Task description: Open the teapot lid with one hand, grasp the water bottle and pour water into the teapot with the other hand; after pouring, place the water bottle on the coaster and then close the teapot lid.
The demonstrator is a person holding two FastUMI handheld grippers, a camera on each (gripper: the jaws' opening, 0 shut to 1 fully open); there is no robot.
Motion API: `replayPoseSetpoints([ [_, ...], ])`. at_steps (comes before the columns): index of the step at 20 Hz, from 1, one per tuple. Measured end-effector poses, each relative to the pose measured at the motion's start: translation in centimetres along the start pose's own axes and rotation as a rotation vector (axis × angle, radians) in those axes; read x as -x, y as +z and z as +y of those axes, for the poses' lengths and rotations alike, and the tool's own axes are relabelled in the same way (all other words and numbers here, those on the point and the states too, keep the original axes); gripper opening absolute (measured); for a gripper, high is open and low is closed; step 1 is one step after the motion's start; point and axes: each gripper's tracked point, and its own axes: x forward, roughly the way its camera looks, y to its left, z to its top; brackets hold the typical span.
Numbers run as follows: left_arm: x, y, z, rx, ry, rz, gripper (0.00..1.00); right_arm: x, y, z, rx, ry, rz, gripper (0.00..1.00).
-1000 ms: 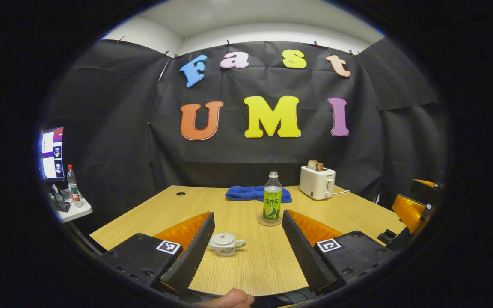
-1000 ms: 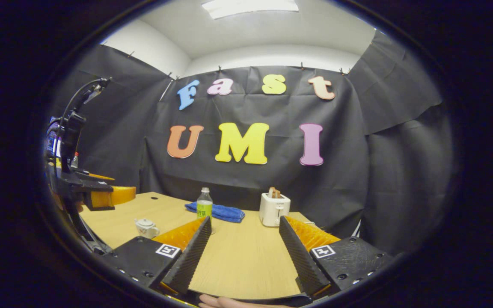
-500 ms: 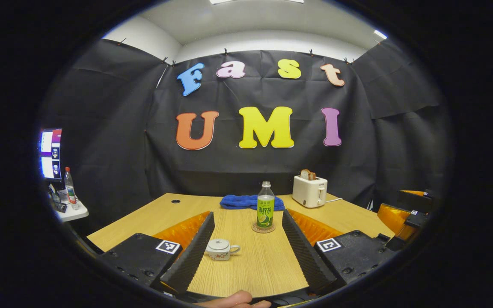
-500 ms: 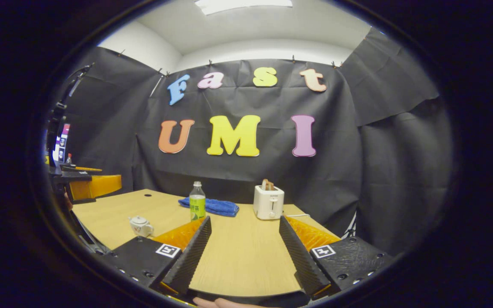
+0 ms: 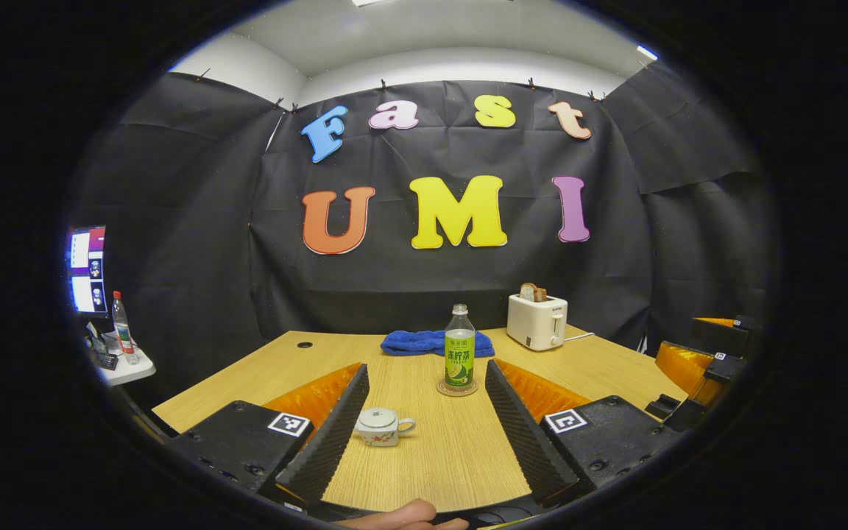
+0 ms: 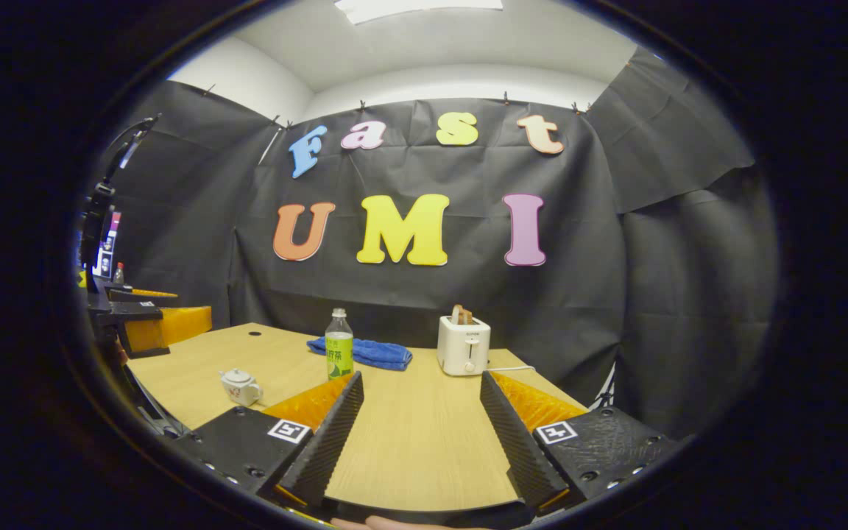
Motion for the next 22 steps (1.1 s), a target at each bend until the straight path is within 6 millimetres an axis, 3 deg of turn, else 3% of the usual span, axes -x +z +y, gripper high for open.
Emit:
replayPoseSetpoints([
  [13, 0.07, 0.06, -0.20, -0.022, 0.002, -0.013, 0.99, -0.09, -0.41, 0.45, 0.019, 0.015, 0.009, 0.95],
  [22, 0.16, 0.52, 0.51, -0.004, 0.020, -0.027, 0.99, 0.04, -0.23, -0.34, 0.017, -0.003, 0.006, 0.95],
])
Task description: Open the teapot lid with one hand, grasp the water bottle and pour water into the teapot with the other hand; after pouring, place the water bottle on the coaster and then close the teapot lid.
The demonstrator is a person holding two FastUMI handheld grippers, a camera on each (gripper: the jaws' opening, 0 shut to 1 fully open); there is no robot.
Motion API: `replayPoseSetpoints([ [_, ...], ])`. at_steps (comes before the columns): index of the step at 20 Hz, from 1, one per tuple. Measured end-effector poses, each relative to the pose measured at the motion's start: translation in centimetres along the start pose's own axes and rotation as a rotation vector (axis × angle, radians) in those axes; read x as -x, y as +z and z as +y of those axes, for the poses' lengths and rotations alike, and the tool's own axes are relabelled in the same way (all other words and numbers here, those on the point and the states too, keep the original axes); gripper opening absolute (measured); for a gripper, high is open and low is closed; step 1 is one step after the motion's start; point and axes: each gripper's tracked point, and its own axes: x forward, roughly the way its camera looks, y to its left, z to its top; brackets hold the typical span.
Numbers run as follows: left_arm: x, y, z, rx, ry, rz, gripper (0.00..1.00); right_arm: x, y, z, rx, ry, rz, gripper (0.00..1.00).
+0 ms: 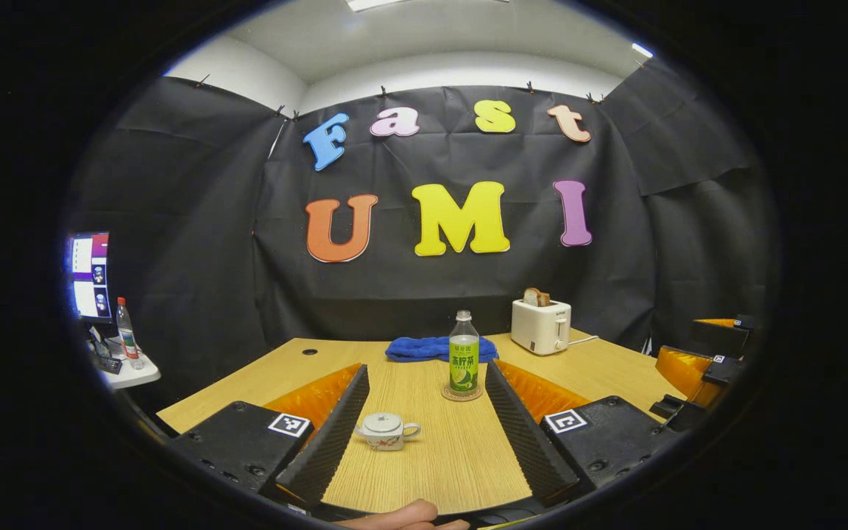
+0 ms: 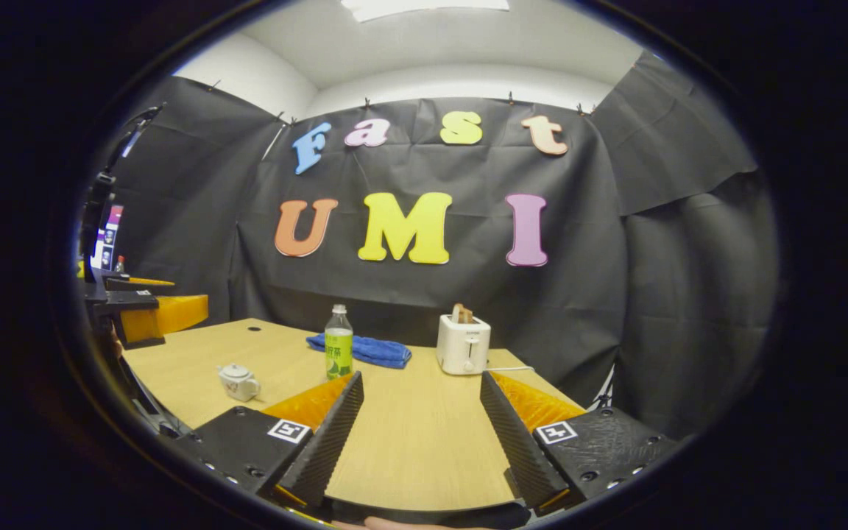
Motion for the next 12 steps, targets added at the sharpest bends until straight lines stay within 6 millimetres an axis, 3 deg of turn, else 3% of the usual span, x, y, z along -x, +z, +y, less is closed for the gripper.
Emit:
replayPoseSetpoints([
  [12, -0.3, -0.6, -0.3, 0.009, 0.014, 0.006, 0.99, -0.7, 0.4, -2.0, -0.007, -0.039, -0.009, 0.95],
])
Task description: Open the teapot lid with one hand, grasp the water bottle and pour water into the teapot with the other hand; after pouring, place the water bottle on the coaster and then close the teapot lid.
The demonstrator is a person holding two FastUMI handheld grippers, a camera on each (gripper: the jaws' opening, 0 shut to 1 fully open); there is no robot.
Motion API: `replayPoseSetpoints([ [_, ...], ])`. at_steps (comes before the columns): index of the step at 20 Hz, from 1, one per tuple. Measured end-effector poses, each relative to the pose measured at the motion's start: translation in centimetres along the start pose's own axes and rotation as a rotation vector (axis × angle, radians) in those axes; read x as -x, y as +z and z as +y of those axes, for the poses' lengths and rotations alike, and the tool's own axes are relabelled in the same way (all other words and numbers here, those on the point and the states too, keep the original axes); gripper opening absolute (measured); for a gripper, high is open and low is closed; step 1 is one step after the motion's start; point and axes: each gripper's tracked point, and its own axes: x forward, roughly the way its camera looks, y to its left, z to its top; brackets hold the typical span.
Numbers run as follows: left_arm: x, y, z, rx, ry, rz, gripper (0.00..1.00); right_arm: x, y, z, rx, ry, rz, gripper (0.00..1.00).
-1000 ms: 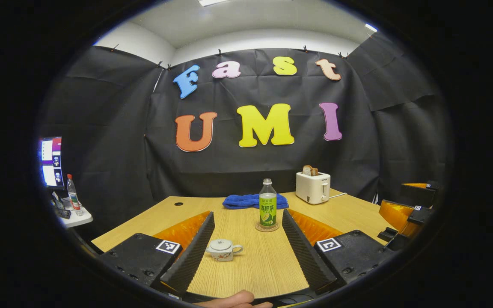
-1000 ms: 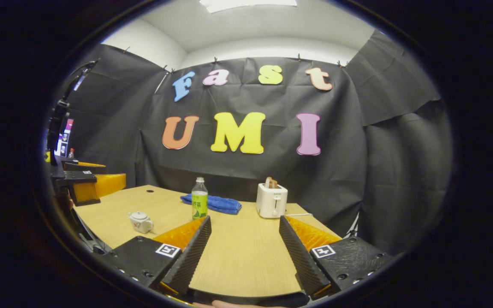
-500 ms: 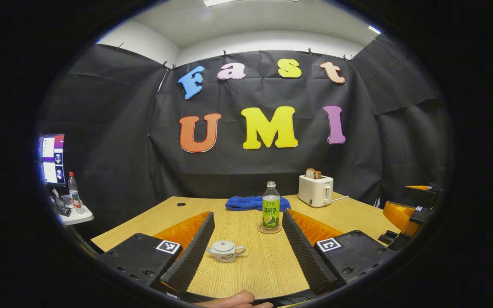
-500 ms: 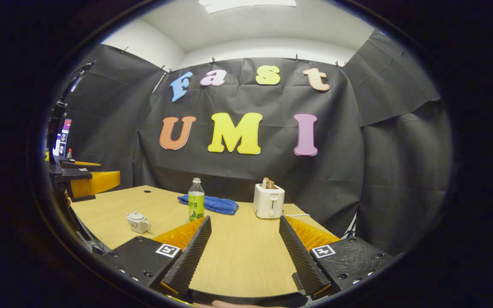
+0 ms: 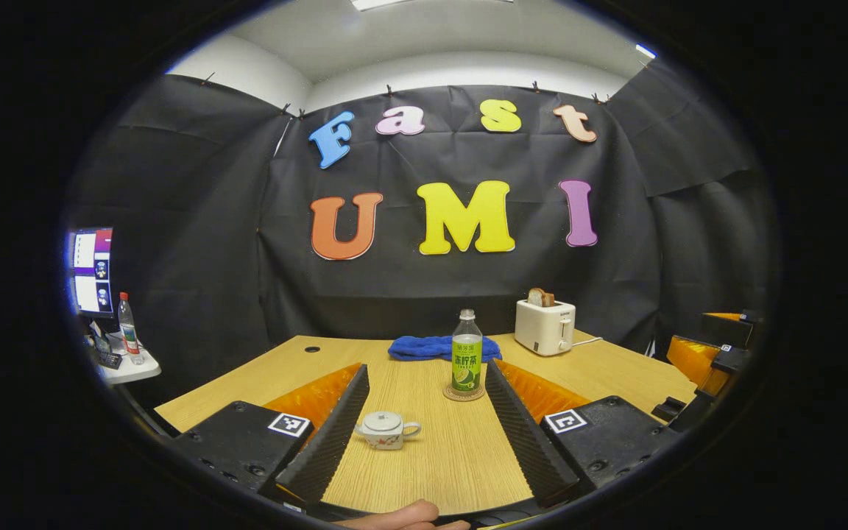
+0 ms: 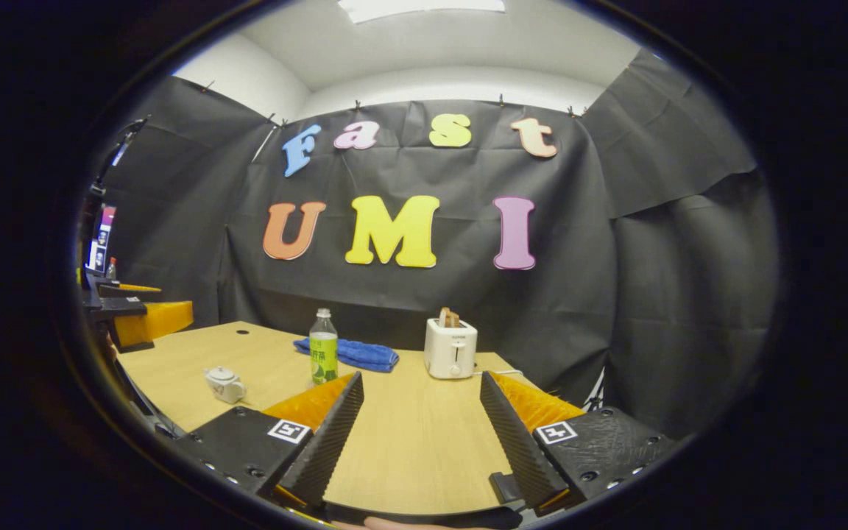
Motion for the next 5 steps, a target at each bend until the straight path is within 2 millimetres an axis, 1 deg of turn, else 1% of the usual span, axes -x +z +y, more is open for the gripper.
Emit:
replayPoseSetpoints([
  [1, 0.07, 0.05, -0.12, 0.000, -0.002, -0.002, 0.99, 0.01, -0.03, -0.11, -0.001, -0.001, 0.002, 0.96],
  [2, -0.01, 0.19, -0.07, 0.000, -0.001, -0.004, 1.00, -0.07, -0.18, -0.16, -0.002, -0.002, 0.005, 0.95],
  [5, -0.18, -0.10, 0.22, 0.004, 0.005, -0.004, 0.99, -0.39, -0.33, -0.39, -0.005, -0.005, 0.012, 0.96],
])
